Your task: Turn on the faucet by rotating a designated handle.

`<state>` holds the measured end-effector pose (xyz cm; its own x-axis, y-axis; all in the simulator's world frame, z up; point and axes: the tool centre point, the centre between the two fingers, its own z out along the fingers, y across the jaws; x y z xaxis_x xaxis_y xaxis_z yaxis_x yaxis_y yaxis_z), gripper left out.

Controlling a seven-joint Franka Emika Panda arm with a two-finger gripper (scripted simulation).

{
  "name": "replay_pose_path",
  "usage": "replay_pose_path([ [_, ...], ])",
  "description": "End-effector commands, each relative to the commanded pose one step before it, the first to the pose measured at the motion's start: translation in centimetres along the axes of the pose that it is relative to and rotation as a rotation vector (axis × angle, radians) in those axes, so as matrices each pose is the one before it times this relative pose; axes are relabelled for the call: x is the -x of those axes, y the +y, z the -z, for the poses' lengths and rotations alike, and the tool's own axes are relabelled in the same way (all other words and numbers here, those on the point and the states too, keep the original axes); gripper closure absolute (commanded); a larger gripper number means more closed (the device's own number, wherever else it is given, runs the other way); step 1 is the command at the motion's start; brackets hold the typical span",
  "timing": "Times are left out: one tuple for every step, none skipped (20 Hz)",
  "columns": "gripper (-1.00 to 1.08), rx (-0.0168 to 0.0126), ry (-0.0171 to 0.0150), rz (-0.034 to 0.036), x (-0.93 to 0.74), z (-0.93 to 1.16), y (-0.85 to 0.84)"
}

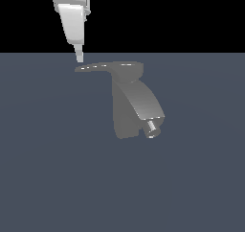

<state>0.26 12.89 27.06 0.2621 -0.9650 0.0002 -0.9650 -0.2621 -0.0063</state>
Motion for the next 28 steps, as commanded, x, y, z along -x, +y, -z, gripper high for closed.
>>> replay_pose_path([
  [1.08, 0.00151, 0.00092, -0.03885, -0.403, -0.704, -0.913],
  [1.08, 0.00076, 0.00011, -0.01324, -0.143, -0.242, -0.312],
  [1.08, 0.00071, 0.00007, -0.01247, -0.136, -0.224, -0.294],
  [1.08, 0.00066, 0.00005, -0.01168, -0.128, -0.209, -0.276],
  [1.08, 0.00061, 0.00005, -0.01076, -0.118, -0.192, -0.255],
  [1.08, 0.00056, 0.00005, -0.00974, -0.107, -0.173, -0.23],
  [1.08, 0.0005, 0.00005, -0.00864, -0.095, -0.154, -0.205],
  [1.08, 0.00043, 0.00004, -0.00752, -0.083, -0.133, -0.178],
  [1.08, 0.00036, 0.00002, -0.00637, -0.071, -0.112, -0.151],
  [1.08, 0.00029, -0.00001, -0.00518, -0.057, -0.09, -0.124],
  [1.08, 0.00022, -0.00004, -0.00402, -0.046, -0.067, -0.096],
  [1.08, 0.00014, -0.00008, -0.0028, -0.033, -0.044, -0.068],
  [1.08, 0.00007, -0.00013, -0.00161, -0.021, -0.02, -0.04],
  [1.08, -0.00002, -0.00021, -0.00044, -0.012, 0.003, -0.012],
  [1.08, -0.00009, -0.00019, 0.00095, 0.013, 0.026, 0.018],
  [1.08, -0.00015, -0.00023, 0.00181, 0.015, 0.044, 0.04],
  [1.08, -0.00011, -0.00014, 0.00145, 0.013, 0.033, 0.033],
  [1.08, -0.00004, -0.00004, 0.00048, 0.002, 0.012, 0.012],
  [1.08, 0.0, 0.0, 0.0, 0.0, 0.0, 0.0],
  [1.08, 0.0, 0.0, 0.0, 0.0, 0.0, 0.0],
  [1.08, 0.0, 0.0, 0.0, 0.0, 0.0, 0.0],
  [1.08, 0.0, 0.0, 0.0, 0.01, -0.005, -0.007],
  [1.08, 0.0, 0.0, 0.0, 0.014, -0.001, 0.277],
  [1.08, 0.0, 0.0, 0.0, 0.014, -0.001, 0.278],
  [1.08, 0.0, 0.0, 0.0, 0.014, -0.001, 0.279],
  [1.08, 0.0, 0.0, 0.0, 0.014, -0.001, 0.28],
  [1.08, 0.0, 0.0, 0.0, 0.014, -0.001, 0.281],
  [1.08, 0.0, 0.0, 0.0, 0.014, -0.001, 0.282],
])
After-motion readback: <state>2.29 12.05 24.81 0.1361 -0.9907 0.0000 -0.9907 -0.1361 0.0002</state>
